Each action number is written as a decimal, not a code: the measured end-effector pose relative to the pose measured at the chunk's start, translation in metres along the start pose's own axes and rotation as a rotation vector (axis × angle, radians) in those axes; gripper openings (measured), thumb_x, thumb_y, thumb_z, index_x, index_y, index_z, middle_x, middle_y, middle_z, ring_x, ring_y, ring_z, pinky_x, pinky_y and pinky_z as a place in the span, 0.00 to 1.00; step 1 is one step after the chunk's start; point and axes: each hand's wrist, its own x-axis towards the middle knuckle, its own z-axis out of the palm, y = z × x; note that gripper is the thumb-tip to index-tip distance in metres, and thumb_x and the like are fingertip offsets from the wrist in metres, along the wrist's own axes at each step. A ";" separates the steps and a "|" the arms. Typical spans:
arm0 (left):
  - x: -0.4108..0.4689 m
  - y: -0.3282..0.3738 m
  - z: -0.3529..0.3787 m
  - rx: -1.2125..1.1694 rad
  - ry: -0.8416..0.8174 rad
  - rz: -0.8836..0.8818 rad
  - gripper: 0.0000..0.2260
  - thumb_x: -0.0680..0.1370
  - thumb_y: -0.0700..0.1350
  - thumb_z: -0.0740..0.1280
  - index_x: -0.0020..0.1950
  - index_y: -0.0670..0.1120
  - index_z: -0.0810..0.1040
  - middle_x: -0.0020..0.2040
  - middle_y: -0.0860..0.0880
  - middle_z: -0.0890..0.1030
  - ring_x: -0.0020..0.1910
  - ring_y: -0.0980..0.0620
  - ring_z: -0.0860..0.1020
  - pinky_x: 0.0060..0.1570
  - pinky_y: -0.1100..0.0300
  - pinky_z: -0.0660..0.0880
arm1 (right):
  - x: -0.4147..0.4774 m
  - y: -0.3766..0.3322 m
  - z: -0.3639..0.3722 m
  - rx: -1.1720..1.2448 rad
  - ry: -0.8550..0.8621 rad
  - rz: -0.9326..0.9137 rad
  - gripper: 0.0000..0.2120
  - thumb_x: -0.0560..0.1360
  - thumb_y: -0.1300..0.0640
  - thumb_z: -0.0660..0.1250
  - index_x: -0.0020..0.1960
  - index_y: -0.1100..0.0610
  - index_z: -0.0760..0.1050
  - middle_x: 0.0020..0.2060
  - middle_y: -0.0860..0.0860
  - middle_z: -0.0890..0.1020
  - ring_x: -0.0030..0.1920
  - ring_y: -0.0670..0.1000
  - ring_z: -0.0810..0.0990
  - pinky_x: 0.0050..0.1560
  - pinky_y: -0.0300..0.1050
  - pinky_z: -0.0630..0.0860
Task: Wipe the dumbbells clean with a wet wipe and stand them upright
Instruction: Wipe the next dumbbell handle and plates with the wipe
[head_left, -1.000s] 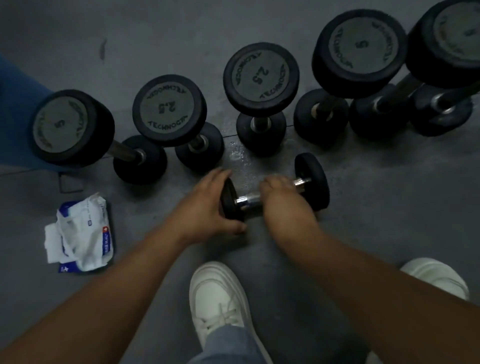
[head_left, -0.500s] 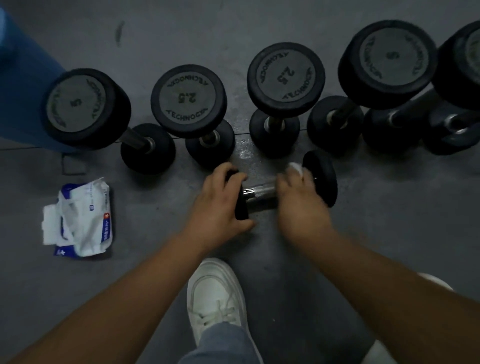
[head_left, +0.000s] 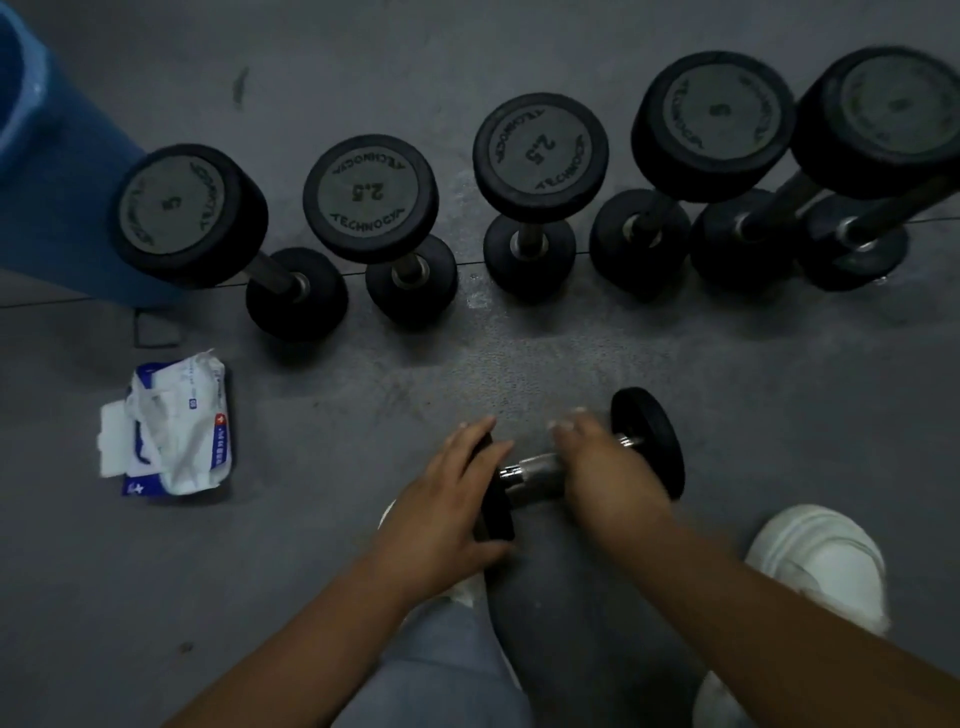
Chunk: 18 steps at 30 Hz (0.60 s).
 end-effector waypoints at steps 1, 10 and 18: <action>-0.002 0.002 0.001 -0.004 -0.011 0.005 0.46 0.67 0.58 0.76 0.79 0.54 0.55 0.80 0.56 0.44 0.78 0.53 0.51 0.70 0.59 0.64 | -0.007 -0.009 0.004 -0.007 -0.022 -0.077 0.18 0.81 0.59 0.55 0.70 0.52 0.68 0.74 0.53 0.64 0.66 0.55 0.73 0.63 0.48 0.72; -0.021 0.008 0.031 -0.010 0.000 0.085 0.47 0.62 0.59 0.75 0.77 0.52 0.58 0.78 0.50 0.59 0.78 0.46 0.58 0.73 0.52 0.63 | -0.038 -0.014 0.024 -0.048 -0.143 -0.209 0.15 0.78 0.57 0.58 0.64 0.51 0.72 0.61 0.51 0.75 0.57 0.55 0.79 0.56 0.49 0.76; 0.016 -0.021 -0.023 -0.244 0.078 -0.112 0.39 0.66 0.65 0.73 0.74 0.56 0.66 0.75 0.63 0.62 0.72 0.64 0.63 0.71 0.61 0.64 | 0.003 -0.001 -0.026 0.118 0.239 -0.139 0.13 0.79 0.57 0.62 0.62 0.53 0.77 0.58 0.51 0.73 0.56 0.51 0.73 0.52 0.47 0.76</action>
